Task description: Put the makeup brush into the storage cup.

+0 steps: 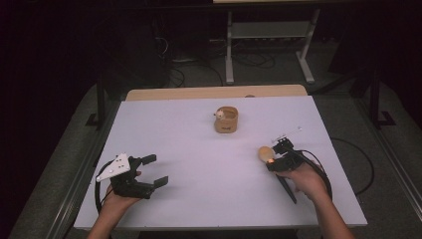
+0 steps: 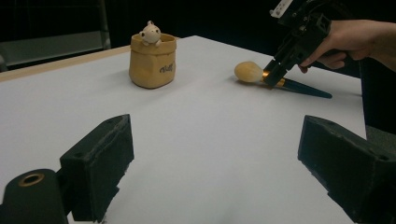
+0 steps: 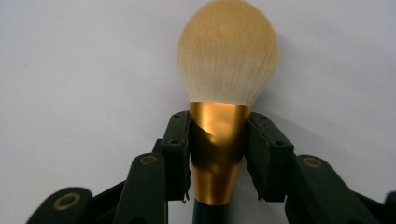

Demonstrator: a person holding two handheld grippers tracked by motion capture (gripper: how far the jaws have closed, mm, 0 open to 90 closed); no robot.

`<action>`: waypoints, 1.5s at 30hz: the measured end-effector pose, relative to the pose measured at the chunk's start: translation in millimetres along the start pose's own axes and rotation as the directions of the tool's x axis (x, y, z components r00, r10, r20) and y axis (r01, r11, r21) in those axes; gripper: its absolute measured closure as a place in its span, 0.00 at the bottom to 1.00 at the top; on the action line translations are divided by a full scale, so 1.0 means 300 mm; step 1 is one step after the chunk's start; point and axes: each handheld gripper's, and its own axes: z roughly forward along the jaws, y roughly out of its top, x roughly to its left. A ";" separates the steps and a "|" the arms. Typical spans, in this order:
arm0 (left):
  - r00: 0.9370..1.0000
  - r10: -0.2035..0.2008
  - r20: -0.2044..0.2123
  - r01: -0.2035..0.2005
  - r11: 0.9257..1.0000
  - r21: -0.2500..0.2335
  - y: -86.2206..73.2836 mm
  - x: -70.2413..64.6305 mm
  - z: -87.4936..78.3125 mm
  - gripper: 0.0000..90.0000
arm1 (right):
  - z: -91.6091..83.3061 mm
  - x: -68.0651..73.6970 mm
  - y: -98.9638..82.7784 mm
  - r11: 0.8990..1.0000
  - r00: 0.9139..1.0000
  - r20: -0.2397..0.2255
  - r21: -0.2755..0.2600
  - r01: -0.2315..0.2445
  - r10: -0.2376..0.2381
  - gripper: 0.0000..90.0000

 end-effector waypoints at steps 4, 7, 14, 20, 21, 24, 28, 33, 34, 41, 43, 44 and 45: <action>1.000 0.001 0.000 -0.001 1.000 0.001 0.000 0.000 0.000 0.11 | -0.010 -0.007 -0.001 1.000 1.000 -0.010 -0.025 -0.004 0.004 0.68; 1.000 0.001 0.001 -0.001 1.000 0.000 0.000 0.000 0.000 0.11 | -0.016 -0.012 -0.003 0.999 1.000 -0.019 -0.047 -0.005 0.004 0.68; 1.000 0.002 0.001 -0.002 1.000 0.002 0.000 0.000 0.000 0.11 | -0.035 -0.024 -0.007 0.994 0.999 -0.037 -0.104 -0.015 0.012 0.68; 1.000 -0.001 0.003 0.001 1.000 -0.001 0.000 -0.001 0.001 0.11 | -0.053 -0.036 -0.009 0.983 0.999 -0.049 -0.181 -0.010 0.001 0.68; 1.000 -0.001 0.002 0.001 1.000 -0.001 0.000 -0.001 0.001 0.11 | -0.056 -0.038 -0.009 0.981 0.999 -0.051 -0.193 -0.010 0.000 0.68; 1.000 0.001 0.002 -0.001 1.000 0.001 0.000 -0.001 0.000 0.11 | -0.068 -0.041 -0.012 0.973 0.999 -0.054 -0.230 -0.016 0.004 0.68; 1.000 0.002 0.001 -0.002 1.000 0.001 0.000 0.000 0.000 0.11 | -0.077 -0.048 -0.014 0.961 0.998 -0.058 -0.276 -0.008 -0.008 0.68; 1.000 0.002 0.001 -0.002 1.000 -0.002 0.001 0.000 -0.001 0.11 | -0.088 -0.047 -0.016 0.947 0.998 -0.056 -0.321 -0.010 -0.008 0.68; 1.000 0.002 0.001 -0.002 1.000 -0.003 0.001 0.000 -0.001 0.11 | -0.091 -0.049 -0.017 0.943 0.999 -0.052 -0.333 0.000 -0.018 0.68; 1.000 -0.003 0.003 0.003 1.000 -0.003 0.000 -0.002 0.002 0.11 | -0.110 -0.051 -0.021 0.918 0.999 -0.051 -0.397 -0.003 -0.019 0.68; 1.000 -0.003 0.004 0.003 1.000 -0.004 0.000 -0.003 0.002 0.11 | -0.112 -0.052 -0.022 0.911 0.998 -0.053 -0.412 -0.004 -0.019 0.68; 1.000 -0.009 0.004 0.009 1.000 -0.005 0.000 -0.004 0.003 0.11 | -0.114 -0.053 -0.022 0.904 0.998 -0.052 -0.427 0.005 -0.030 0.68; 1.000 -0.009 0.004 0.009 1.000 -0.004 0.000 -0.004 0.003 0.11 | -0.116 -0.052 -0.023 0.899 0.998 -0.051 -0.437 0.002 -0.027 0.68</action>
